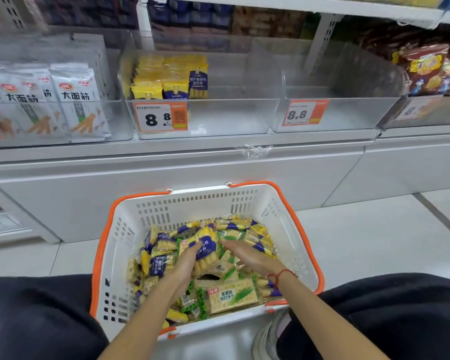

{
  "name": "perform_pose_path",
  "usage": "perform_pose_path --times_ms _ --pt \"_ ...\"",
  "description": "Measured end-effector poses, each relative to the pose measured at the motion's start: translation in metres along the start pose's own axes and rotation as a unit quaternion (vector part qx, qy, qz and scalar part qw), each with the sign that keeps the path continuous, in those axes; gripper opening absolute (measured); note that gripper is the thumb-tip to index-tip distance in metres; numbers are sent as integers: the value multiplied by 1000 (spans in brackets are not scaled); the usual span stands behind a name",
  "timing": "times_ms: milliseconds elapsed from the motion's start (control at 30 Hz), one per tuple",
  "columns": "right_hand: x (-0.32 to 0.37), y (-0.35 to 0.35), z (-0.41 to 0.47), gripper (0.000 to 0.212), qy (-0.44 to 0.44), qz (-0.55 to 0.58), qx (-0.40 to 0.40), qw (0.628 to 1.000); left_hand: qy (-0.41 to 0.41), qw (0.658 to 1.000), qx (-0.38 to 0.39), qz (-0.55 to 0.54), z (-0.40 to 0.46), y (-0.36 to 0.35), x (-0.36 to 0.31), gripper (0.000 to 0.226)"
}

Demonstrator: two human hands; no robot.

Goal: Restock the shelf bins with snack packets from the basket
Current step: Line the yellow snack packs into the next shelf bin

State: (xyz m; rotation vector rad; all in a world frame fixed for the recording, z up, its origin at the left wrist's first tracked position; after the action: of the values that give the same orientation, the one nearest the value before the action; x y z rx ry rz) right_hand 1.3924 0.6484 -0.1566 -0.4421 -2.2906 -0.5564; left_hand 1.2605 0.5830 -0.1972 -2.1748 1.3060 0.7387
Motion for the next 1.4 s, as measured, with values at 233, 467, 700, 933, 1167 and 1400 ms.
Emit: perform_pose_path --times_ms 233,467,700,933,1167,1400 --pt "-66 55 46 72 -103 -249 -173 948 11 997 26 -78 11 -4 -2 26" --pt "-84 55 67 63 -128 -304 -198 923 -21 994 72 -78 19 -5 -11 18" --pt "-80 53 59 41 -64 -268 -251 928 -44 993 46 -97 23 3 -13 16" --pt "-38 48 46 47 -4 221 -181 958 -71 990 -19 -122 19 19 -27 16" --pt "23 16 23 23 66 347 3 935 -103 991 -43 -69 18 20 -32 72" --pt "40 12 25 26 35 271 -105 956 -73 984 -34 -158 15 21 -36 30"
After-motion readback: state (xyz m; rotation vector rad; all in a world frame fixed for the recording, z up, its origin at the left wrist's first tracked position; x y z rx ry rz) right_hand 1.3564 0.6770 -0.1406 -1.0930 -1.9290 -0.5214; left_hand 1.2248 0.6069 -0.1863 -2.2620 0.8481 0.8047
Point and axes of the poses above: each hand's wrist, its own z-axis towards the middle knuckle, its own y-axis out of the back of the hand, x = y × z, the point moved 3 cm from there along z, towards the middle knuckle, and after that the axes turned 4 degrees about x, right-handed, at the moved point
